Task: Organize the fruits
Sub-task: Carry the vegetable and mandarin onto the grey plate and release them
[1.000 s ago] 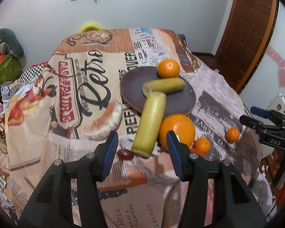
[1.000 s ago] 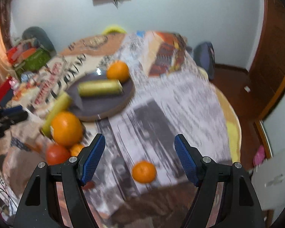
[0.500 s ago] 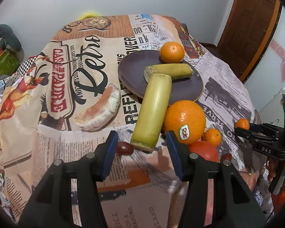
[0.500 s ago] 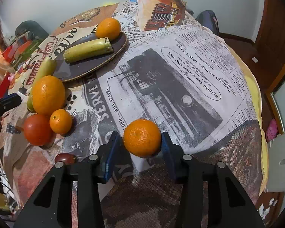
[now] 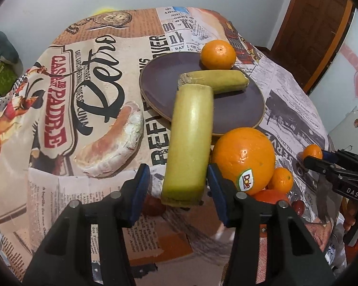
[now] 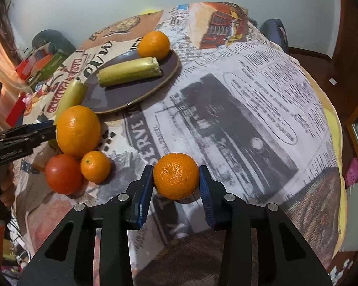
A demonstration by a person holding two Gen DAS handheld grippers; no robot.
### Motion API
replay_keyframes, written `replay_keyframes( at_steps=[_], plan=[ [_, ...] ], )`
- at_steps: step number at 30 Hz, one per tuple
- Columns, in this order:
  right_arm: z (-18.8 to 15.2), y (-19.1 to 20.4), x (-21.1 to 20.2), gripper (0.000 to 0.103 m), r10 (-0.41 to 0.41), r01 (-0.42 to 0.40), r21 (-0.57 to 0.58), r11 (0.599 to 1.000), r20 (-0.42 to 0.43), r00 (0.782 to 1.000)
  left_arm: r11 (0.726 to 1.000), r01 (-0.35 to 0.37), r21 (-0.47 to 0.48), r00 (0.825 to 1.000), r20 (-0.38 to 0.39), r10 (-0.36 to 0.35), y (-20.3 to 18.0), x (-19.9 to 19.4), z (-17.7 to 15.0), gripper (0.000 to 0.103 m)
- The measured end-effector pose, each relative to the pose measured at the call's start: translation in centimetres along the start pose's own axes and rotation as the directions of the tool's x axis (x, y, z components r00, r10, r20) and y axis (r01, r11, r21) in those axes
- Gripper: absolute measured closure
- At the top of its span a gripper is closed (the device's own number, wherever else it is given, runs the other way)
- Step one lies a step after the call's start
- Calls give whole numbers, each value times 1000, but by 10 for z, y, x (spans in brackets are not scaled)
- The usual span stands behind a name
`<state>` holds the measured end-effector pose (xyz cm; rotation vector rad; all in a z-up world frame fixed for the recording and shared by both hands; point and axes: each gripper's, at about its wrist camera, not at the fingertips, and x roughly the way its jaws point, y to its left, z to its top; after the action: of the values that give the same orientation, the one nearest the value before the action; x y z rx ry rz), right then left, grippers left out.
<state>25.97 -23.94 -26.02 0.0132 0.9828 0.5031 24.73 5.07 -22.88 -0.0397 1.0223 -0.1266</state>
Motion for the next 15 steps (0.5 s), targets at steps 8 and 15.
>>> replay_keyframes(
  at_steps=[8,15],
  plan=[
    [7,10,-3,68,23,-23,-24,999,22,999,999,29,-30,999,-24,-30,3,1,-4,66],
    [12,16,-5,68,35,-33,-46,998,38,999,996,64,-67,998,-19,-66,9,-4,10,66]
  ],
)
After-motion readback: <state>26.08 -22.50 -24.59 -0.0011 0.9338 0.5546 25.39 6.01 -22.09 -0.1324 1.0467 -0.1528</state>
